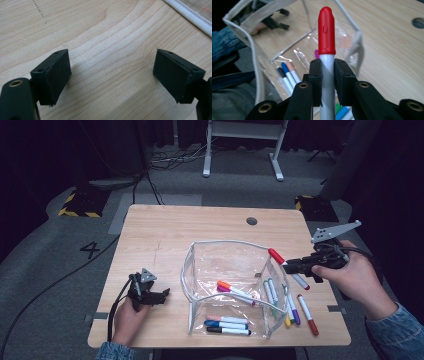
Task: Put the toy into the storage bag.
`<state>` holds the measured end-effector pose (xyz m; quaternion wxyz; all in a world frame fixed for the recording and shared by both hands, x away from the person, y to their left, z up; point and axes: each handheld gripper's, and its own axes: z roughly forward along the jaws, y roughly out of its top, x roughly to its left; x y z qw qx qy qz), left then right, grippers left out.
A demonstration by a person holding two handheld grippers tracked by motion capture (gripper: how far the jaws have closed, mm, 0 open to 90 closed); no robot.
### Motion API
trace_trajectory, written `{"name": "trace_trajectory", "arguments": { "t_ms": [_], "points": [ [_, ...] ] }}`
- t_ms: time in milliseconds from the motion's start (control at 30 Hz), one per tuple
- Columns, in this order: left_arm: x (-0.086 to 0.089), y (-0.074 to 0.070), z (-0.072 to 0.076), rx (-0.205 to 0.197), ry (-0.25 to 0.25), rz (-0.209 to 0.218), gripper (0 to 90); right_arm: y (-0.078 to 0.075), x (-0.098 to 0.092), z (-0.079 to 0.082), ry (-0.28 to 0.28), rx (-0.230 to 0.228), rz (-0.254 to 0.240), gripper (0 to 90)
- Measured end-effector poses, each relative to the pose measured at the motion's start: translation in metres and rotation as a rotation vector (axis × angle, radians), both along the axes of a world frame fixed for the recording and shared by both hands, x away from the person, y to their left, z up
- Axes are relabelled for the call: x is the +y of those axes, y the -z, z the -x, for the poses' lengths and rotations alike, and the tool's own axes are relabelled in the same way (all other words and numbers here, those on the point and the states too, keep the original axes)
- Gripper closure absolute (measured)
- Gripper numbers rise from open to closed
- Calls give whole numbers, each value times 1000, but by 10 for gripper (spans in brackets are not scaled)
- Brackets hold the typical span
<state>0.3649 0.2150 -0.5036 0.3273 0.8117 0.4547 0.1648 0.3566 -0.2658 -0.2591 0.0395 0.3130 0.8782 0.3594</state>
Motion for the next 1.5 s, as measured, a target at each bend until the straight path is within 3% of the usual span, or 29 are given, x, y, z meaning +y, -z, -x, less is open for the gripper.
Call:
{"name": "trace_trajectory", "arguments": {
  "t_ms": [267,700,833,1100,1400,1500],
  "points": [
    [0,0,0,-1,1,0,149,-5,46,-2,-130,10,25,769],
    [0,0,0,-5,1,1,149,5,106,-14,-292,52,86,770],
    [0,0,0,-4,5,1,149,13,120,-16,-319,67,98,770],
    [0,0,1,-5,5,3,149,45,143,-23,-370,122,163,770],
    [0,0,1,-5,5,3,148,73,157,-28,-419,171,223,770],
    [0,0,1,-5,5,3,149,80,159,-30,-442,205,218,770]
  ]
}}
